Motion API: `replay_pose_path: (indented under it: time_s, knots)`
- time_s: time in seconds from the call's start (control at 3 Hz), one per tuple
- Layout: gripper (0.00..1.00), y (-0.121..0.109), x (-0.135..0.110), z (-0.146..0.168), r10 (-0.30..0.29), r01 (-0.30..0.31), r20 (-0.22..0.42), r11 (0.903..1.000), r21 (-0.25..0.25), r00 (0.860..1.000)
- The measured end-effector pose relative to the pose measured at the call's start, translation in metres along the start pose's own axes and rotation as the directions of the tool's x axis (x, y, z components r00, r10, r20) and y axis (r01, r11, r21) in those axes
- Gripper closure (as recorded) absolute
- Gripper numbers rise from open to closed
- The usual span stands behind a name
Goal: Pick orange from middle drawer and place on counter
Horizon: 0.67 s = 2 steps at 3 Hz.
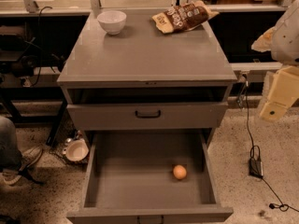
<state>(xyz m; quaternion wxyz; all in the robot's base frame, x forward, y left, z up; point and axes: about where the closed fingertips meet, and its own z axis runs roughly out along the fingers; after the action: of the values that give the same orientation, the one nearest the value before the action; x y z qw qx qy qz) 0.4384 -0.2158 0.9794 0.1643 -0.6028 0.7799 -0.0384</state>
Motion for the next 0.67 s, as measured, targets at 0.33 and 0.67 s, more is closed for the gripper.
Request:
replay_pose_path:
  time_s: [0.33,0.67]
  knots:
    - [0.0,0.001,0.001,0.003,0.004,-0.004,0.006,1.0,-0.004,1.0]
    - [0.0,0.02,0.013,0.058,0.084,-0.076,0.104,0.994,-0.079,0.991]
